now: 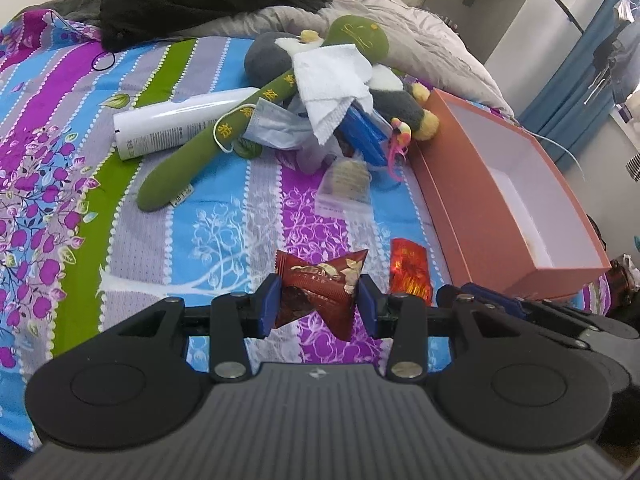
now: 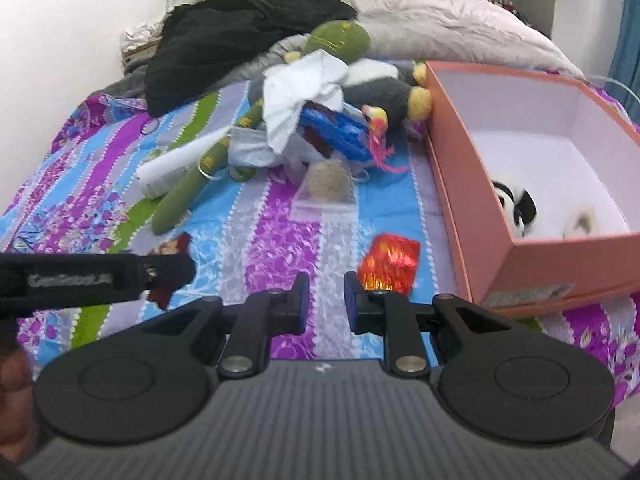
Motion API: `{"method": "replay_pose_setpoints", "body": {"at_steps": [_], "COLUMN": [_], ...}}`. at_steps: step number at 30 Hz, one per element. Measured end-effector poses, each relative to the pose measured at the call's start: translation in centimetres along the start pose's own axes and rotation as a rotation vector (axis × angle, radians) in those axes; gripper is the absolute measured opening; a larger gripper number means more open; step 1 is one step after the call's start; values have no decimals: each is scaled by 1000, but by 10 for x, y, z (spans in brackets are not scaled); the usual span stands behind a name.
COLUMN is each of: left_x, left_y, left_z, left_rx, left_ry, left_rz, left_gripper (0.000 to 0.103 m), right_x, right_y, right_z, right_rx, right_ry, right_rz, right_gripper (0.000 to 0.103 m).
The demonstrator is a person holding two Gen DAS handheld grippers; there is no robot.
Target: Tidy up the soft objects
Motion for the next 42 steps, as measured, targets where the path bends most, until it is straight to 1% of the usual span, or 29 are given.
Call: {"method": "replay_pose_setpoints", "body": {"at_steps": [3,7,9,12,13,14,16,17,23,28,31,34,36,39,42], "left_x": [-2,3,7,14,16,19,24,26,42,56,62,66,68,69,66], "left_y": [-1,0,1,3,3,4,5,6,13,17,18,19,19,18,16], "left_z": [-6,-16,-20,-23,-23,-23,-21,-20,-11,-4,-1,1,2,5,8], "left_rx": [5,-6,-4,-5,-5,-6,-9,-12,-19,-18,-15,-14,-14,-12,-9], "left_ry": [2,23,36,52,55,57,61,63,77,89,95,98,98,94,84], "left_rz": [-4,-7,-4,2,3,5,9,12,30,48,55,60,61,62,57], "left_gripper": [47,48,48,48,48,48,48,48,48,48,48,48,48,48,48], "right_x": [2,9,14,24,27,30,37,41,67,89,99,102,103,103,100], "right_y": [-7,-14,-15,-14,-13,-12,-11,-11,-16,-26,-28,-29,-31,-34,-34], "right_z": [-11,-24,-28,-28,-27,-27,-25,-24,-23,-27,-29,-28,-28,-27,-27], "right_rx": [6,20,30,31,28,25,18,17,35,32,29,20,46,74,66], "right_ry": [6,20,28,33,31,29,25,22,34,74,91,87,94,98,102], "right_rz": [-27,-33,-45,-48,-49,-53,-65,-71,-112,-173,-168,-157,-145,-137,-147], "right_gripper": [24,24,29,40,48,59,68,71,71,71,71,70,63,63,62]}}
Point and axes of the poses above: each gripper's, at about its wrist camera, not at the fingertips, and x roughly the way its jaws point, y to its left, z to its top, the point moved 9 cm from there along x, roughly the way its jaws point, and after that the axes turned 12 degrees about -x, right-handed, at the moved point
